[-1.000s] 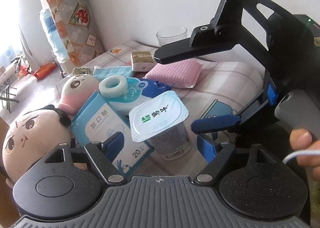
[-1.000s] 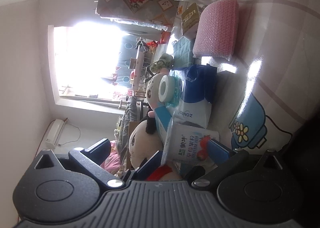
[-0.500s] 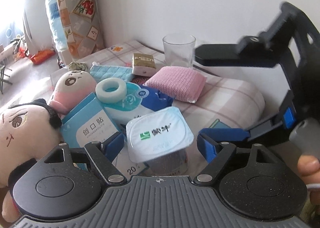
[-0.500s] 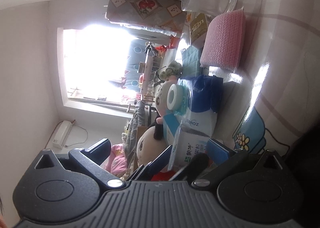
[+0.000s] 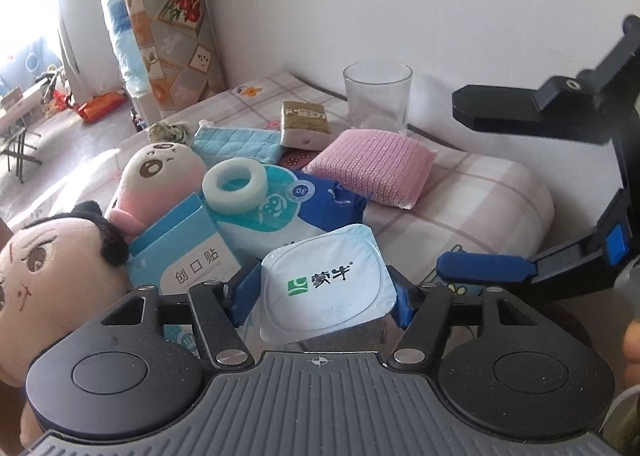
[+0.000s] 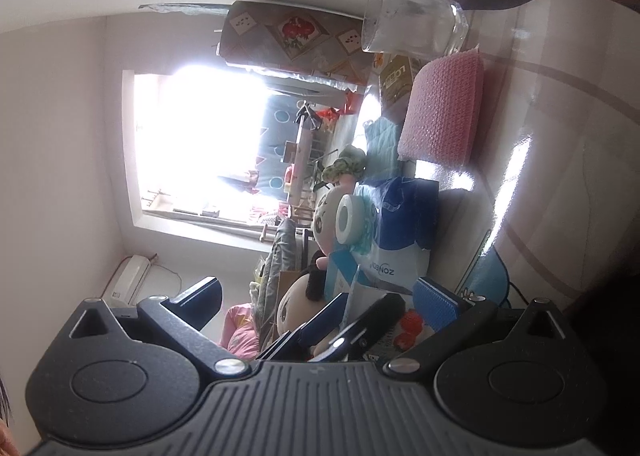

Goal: Organize soft objects
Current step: 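Lift the white yogurt cup off the bed with the left tool, then grasp the blue bandage box with the right tool while the left tool holds the yogurt cup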

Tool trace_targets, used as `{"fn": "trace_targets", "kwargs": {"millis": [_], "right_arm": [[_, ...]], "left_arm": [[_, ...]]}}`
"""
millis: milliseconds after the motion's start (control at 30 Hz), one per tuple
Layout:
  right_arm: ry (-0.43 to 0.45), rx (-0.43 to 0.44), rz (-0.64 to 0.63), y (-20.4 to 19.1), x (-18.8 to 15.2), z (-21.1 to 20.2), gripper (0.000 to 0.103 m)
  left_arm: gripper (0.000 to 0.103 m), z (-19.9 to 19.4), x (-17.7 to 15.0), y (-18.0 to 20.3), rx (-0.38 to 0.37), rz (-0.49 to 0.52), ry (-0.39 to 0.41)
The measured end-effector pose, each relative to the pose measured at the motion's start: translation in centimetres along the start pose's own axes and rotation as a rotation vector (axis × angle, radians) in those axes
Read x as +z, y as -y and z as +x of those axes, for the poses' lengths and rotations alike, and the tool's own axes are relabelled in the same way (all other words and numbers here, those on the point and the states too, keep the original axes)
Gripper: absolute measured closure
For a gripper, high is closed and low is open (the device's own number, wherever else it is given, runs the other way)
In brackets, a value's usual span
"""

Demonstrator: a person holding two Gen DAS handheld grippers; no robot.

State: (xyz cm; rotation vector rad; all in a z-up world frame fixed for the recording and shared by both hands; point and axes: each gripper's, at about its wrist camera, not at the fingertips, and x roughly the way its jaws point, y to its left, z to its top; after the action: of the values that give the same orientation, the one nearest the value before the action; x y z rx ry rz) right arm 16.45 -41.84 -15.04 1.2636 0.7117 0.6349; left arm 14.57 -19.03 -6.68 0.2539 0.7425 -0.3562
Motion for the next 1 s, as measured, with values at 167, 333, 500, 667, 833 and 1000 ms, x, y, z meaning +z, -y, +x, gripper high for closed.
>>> {"fn": "trace_targets", "kwargs": {"millis": [167, 333, 500, 667, 833, 1000], "right_arm": [[0.015, -0.004, 0.001, 0.0, -0.1, -0.4, 0.0], [0.007, -0.01, -0.002, -0.1, -0.4, -0.6, 0.0], [-0.03, -0.008, -0.023, -0.8, -0.8, 0.3, 0.0], [-0.115, 0.001, -0.071, -2.1, -1.6, 2.6, 0.006], [-0.208, -0.029, -0.135, -3.0, -2.5, 5.4, 0.035], [-0.277, -0.092, -0.172, -3.3, -3.7, 6.9, 0.043]], "left_arm": [[0.041, -0.9, -0.3, -0.2, -0.022, 0.018, -0.003], [0.041, -2.5, -1.4, -0.6, -0.05, 0.045, -0.02], [0.04, -4.3, -3.1, -0.9, -0.063, 0.078, -0.011], [0.041, -5.1, -4.2, -1.2, -0.075, 0.08, 0.016], [0.039, -5.0, -4.8, -1.4, -0.105, 0.046, 0.028], [0.037, -4.5, -5.1, -1.8, -0.124, 0.004, 0.025]]}}
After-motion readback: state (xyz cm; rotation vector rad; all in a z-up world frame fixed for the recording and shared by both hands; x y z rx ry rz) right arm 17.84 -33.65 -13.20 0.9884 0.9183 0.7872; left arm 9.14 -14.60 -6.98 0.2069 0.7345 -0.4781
